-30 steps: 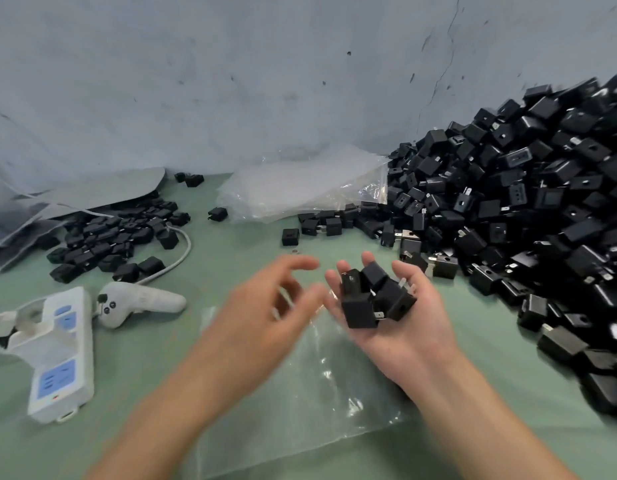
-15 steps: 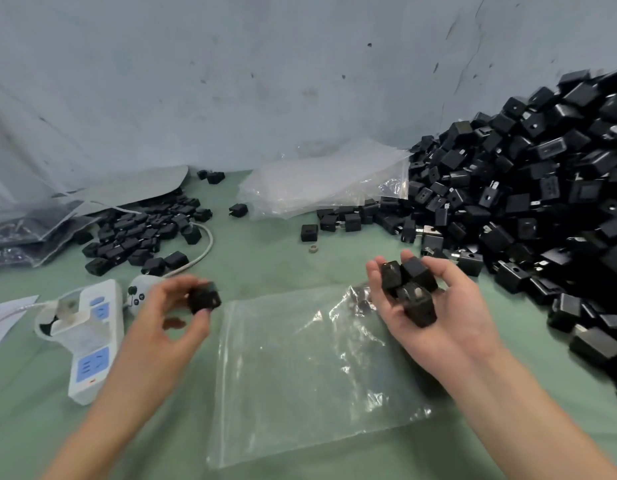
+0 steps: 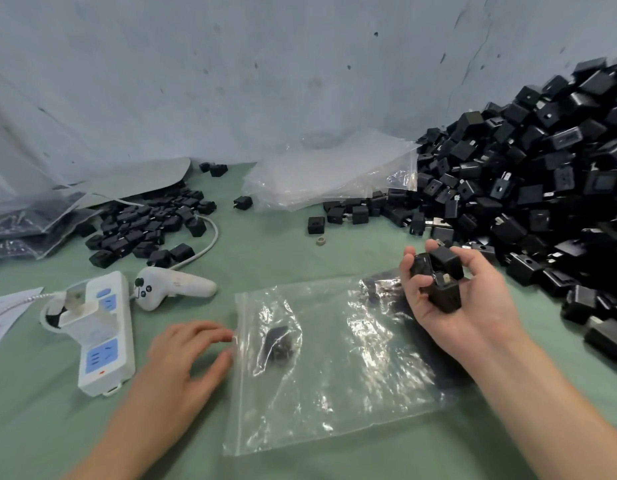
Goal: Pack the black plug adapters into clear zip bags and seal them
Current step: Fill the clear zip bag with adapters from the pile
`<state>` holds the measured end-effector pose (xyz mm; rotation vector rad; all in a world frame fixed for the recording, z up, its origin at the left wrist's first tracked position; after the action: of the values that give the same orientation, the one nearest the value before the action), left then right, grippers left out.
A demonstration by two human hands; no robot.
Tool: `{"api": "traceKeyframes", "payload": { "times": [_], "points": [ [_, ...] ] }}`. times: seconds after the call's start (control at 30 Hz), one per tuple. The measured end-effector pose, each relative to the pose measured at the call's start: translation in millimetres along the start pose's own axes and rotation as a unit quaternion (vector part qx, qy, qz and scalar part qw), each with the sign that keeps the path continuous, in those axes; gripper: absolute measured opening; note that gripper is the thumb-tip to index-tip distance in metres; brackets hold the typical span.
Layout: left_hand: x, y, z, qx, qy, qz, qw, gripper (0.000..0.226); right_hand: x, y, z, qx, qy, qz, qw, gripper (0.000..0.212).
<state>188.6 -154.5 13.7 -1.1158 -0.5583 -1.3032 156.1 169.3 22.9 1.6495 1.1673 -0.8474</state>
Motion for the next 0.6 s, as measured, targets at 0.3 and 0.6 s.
{"api": "traceKeyframes", "payload": {
  "times": [0.3, 0.6],
  "points": [
    [-31, -21, 26, -0.079, -0.097, -0.151, 0.981, 0.06, 6, -5, 3, -0.001, 0.014, -0.004, 1.0, 0.016],
    [-44, -32, 51, -0.103, 0.096, -0.159, 0.977, 0.056, 9, -5, 3, 0.0, 0.015, -0.011, 1.0, 0.017]
  ]
}}
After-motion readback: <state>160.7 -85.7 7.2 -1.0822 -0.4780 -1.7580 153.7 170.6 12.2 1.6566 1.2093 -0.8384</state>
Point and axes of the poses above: each hand's wrist, its own y-axis away from the middle knuckle, its own x-axis out of the back of the hand, z = x × y, the point moved 3 cm from there along -y, towards the middle knuckle, and after that the axes turned 9 degrees about x, right-handed, at the moved point
